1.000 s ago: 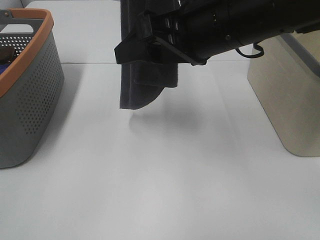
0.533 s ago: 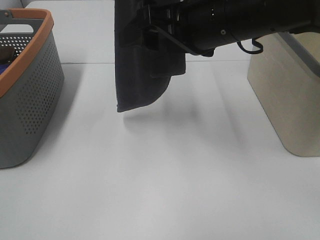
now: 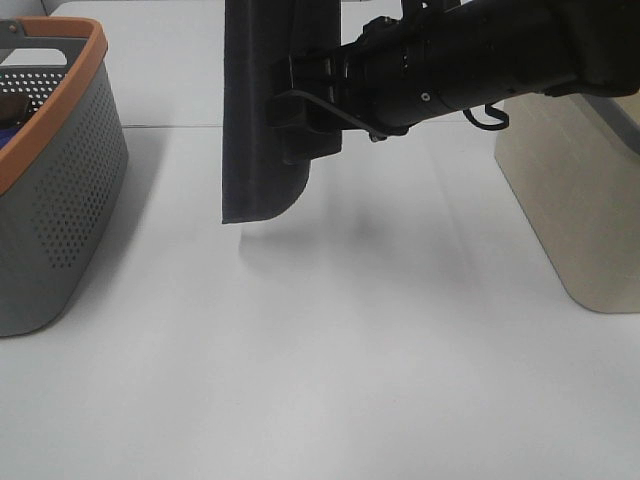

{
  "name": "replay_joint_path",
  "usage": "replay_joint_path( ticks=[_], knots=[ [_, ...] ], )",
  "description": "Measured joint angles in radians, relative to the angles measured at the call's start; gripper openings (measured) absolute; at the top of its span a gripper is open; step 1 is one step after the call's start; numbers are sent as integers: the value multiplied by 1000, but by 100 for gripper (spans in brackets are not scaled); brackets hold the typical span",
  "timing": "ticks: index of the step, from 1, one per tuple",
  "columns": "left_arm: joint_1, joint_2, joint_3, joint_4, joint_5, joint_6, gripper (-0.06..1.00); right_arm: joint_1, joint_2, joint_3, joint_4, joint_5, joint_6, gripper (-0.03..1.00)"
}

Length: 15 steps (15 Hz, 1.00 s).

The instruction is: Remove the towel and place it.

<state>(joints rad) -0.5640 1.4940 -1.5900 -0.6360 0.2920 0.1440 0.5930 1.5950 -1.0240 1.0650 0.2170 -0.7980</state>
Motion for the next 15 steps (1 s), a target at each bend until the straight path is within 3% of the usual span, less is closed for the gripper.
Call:
replay_joint_path(
  ticks=[2,3,6,10,13,15],
  knots=[
    [0,0,0,0,0,7,0,0,0,0,-7,-11,0,41],
    [0,0,0,0,0,11,0,0,0,0,-9,-15,0,39],
    [0,0,0,0,0,15,0,0,0,0,-19,-40,0,50],
    [0,0,0,0,0,15,0,0,0,0,-25,-77,0,46],
    [0,0,0,0,0,15,0,0,0,0,-25,-85,0,57],
    [0,0,0,-2,0,15,0,0,0,0,-25,-87,0,59]
  ],
)
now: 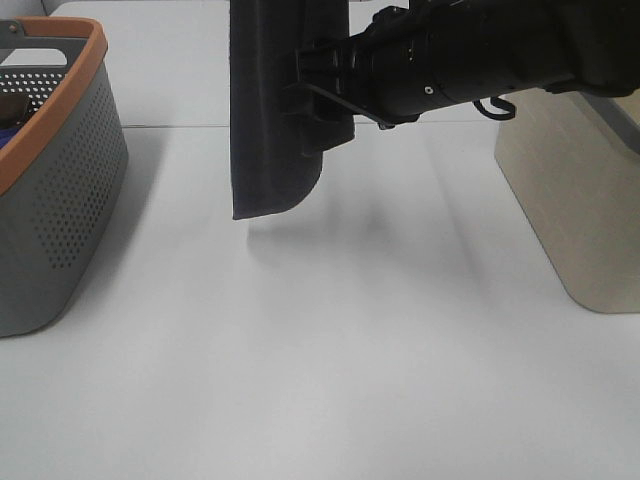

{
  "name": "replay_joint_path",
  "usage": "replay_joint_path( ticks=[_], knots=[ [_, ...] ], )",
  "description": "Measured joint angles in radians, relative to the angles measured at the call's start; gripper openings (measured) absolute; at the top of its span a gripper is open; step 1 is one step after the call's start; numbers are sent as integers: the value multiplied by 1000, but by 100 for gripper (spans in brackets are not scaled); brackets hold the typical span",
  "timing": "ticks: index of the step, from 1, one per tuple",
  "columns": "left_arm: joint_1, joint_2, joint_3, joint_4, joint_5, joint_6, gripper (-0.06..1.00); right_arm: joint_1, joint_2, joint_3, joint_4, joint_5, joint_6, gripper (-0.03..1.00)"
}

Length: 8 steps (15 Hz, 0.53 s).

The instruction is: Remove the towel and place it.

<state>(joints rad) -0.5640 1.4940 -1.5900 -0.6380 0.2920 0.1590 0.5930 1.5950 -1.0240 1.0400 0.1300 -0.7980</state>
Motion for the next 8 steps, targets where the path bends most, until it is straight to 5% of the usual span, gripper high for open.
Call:
replay_joint_path(
  ticks=[2,6,8],
  knots=[
    [0,0,0,0,0,0,0,0,2,0,0,-2,0,46],
    [0,0,0,0,0,3,0,0,3,0,-3,16,0,3],
    [0,0,0,3,0,6,0,0,3,0,-14,51,0,1]
  ],
)
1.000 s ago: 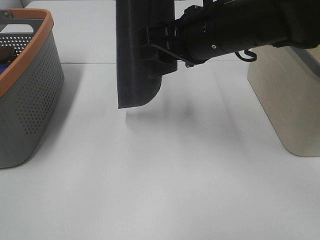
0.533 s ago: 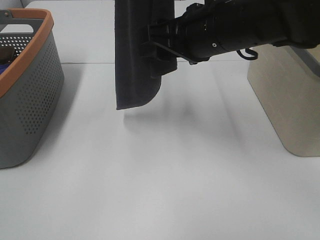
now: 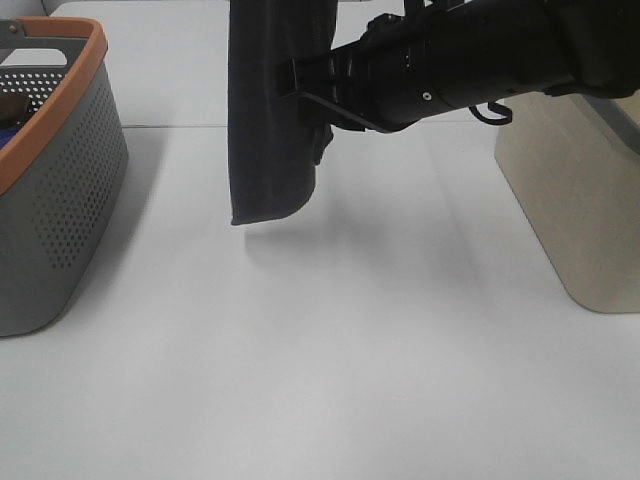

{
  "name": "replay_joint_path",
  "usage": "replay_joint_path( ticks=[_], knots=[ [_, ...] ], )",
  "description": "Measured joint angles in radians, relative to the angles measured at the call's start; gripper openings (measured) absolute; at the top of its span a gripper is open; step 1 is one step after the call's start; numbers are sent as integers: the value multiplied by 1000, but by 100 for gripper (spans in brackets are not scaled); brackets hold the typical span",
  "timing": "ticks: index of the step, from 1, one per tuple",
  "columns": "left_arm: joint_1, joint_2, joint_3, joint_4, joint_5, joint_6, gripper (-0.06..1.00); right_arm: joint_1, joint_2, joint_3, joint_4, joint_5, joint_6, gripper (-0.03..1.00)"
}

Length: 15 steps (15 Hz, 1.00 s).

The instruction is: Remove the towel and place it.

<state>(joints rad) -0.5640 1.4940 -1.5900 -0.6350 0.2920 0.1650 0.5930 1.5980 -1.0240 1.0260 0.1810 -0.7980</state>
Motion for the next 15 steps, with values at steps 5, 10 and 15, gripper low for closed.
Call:
replay_joint_path(
  ticks=[5,10,15],
  knots=[
    [1,0,0,26,0,24,0,0,0,0,-15,48,0,10],
    [1,0,0,26,-1,24,0,0,0,0,-100,77,1,24],
    [1,0,0,26,-1,24,0,0,0,0,-120,81,3,0]
  ],
)
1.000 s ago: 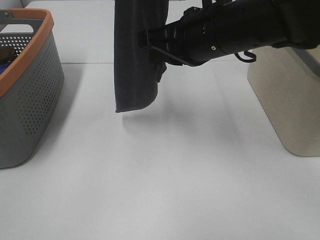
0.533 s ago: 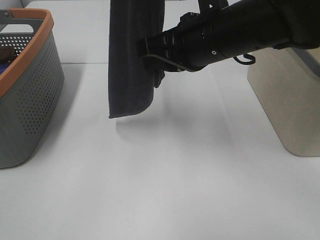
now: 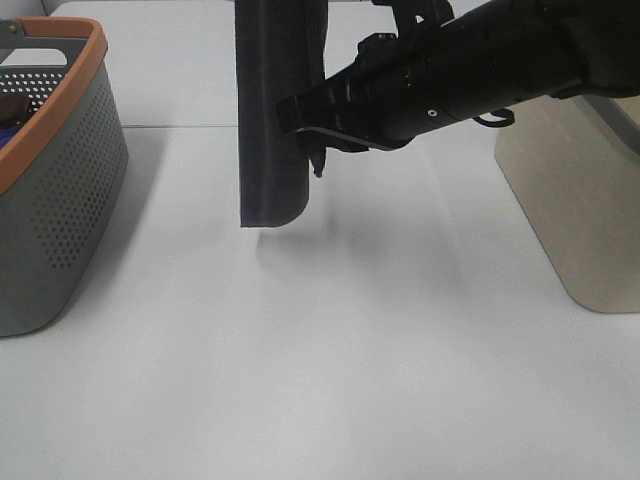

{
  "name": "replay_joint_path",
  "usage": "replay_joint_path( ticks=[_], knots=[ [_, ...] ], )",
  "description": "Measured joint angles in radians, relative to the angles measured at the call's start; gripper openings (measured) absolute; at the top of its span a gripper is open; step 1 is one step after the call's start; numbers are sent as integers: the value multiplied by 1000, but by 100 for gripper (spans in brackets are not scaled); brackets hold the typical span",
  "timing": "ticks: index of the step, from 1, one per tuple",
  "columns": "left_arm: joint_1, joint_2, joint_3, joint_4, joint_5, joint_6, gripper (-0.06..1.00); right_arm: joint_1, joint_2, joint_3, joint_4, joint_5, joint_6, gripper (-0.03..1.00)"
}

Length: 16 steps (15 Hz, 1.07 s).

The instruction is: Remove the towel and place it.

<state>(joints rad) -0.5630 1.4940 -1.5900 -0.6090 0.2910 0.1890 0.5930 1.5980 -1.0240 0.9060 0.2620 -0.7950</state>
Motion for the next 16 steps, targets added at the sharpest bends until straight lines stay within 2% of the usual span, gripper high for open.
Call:
replay_joint_path(
  ticks=[4,5,6,7,8,9,11,14,16],
  knots=[
    [0,0,0,50,4,0,0,0,0,0,-50,74,46,1],
    [0,0,0,52,4,0,0,0,0,0,-50,74,53,6],
    [0,0,0,52,2,0,0,0,0,0,-55,84,56,24],
    [0,0,0,52,1,0,0,0,0,0,-57,92,56,27],
    [0,0,0,52,1,0,0,0,0,0,-61,96,56,25],
    [0,0,0,52,1,0,0,0,0,0,-73,99,56,19],
    [0,0,0,52,1,0,0,0,0,0,-81,99,56,0],
    [0,0,0,74,1,0,0,0,-1,0,-108,133,58,0],
    [0,1,0,150,7,0,0,-6,-20,-32,-228,246,138,0]
  ],
)
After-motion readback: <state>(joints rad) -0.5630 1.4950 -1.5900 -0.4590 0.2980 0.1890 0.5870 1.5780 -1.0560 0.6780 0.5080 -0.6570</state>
